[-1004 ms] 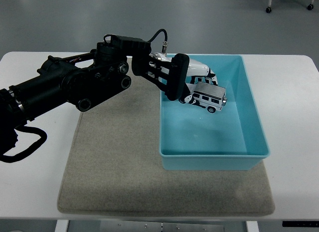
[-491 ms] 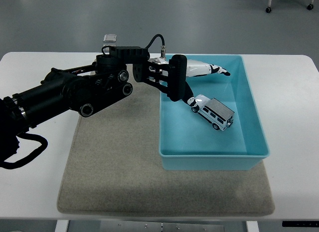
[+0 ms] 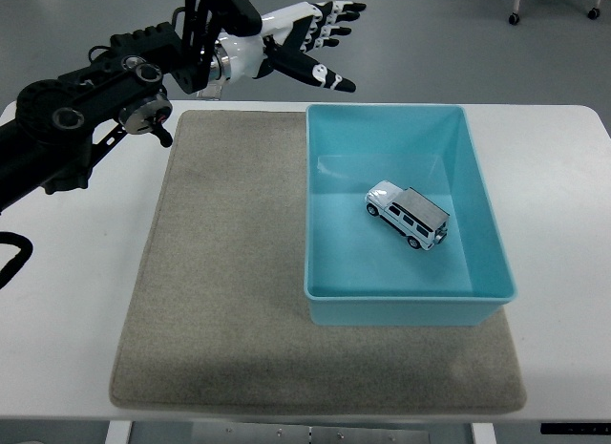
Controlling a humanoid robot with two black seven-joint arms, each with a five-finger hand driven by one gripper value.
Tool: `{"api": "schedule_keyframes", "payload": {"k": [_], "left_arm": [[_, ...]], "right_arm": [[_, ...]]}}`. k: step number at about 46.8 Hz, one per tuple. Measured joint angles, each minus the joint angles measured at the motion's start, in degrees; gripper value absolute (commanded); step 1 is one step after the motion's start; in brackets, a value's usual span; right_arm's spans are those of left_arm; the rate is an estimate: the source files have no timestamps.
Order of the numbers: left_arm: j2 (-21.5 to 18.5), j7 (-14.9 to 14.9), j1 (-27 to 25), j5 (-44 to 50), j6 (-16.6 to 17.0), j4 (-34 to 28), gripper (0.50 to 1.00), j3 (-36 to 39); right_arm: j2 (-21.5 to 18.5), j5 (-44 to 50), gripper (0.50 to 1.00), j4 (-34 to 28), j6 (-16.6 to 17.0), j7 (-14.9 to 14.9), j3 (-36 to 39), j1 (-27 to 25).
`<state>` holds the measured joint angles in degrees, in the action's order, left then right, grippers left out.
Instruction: Left hand put the white car in the blue box
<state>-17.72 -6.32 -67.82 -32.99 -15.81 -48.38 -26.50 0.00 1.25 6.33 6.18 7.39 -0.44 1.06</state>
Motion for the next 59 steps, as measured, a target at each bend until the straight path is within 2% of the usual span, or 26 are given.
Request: {"api": "schedule_keyframes", "payload": {"k": [9, 15, 22, 28, 34, 39, 59], "left_arm": [[-3.95, 1.90, 1.28, 17.86, -0.45, 1.82, 0.999, -3.77], [-4.77, 2.53, 3.17, 26.70, -2.85, 4.05, 0.999, -3.90], [-5.37, 6.12, 5.53, 35.37, -5.66, 7.01, 0.999, -4.41], [-6.02, 8.96, 8.57, 41.84, -7.25, 8.54, 0.999, -7.90], [-6.02, 12.28, 12.02, 43.36, -9.15, 8.61, 0.999, -12.70], [-5.82, 14.19, 14.06, 43.38, -9.41, 8.42, 0.999, -15.90], [-5.89, 14.67, 16.50, 43.44, -9.66, 8.16, 0.999, -16.52]], "right_arm": [[0.00, 0.03, 0.936, 0.00, 0.02, -0.01, 0.00, -0.01], [0.00, 0.03, 0.936, 0.00, 0.02, -0.01, 0.00, -0.01], [0.00, 0.03, 0.936, 0.00, -0.02, -0.01, 0.00, 0.01], [0.00, 0.03, 0.936, 0.00, 0.00, -0.01, 0.00, -0.01], [0.00, 0.03, 0.936, 0.00, 0.03, -0.01, -0.03, -0.01], [0.00, 0.06, 0.936, 0.15, 0.39, -0.09, -0.02, -0.11], [0.00, -0.08, 0.936, 0.53, 0.76, -0.02, 0.00, -0.28]]}}
